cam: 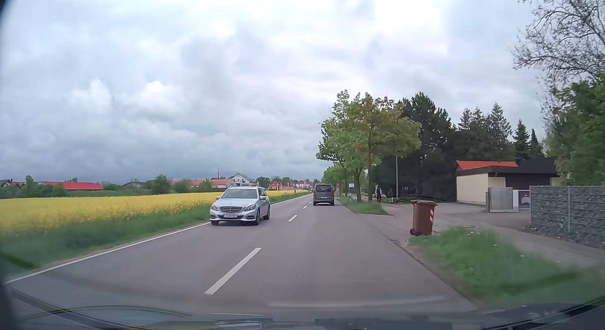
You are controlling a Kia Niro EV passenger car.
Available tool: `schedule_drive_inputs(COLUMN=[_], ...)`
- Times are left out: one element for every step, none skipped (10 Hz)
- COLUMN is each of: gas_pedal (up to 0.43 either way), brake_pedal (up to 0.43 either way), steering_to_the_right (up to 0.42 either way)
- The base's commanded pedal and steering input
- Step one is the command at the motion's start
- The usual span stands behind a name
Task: Follow the waypoints while adhering to traffic rules and regulations
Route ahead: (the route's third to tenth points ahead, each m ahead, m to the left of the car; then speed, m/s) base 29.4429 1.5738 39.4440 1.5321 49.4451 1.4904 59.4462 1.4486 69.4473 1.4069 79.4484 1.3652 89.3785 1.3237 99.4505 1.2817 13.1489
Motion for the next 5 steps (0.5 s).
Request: schedule_drive_inputs(gas_pedal=[0.079,0.067,0.059,0.047,0.047], brake_pedal=[0.012,0.012,0.012,0.012,0.012], steering_to_the_right=[0.001,0.0,-0.001,-0.002,-0.003])
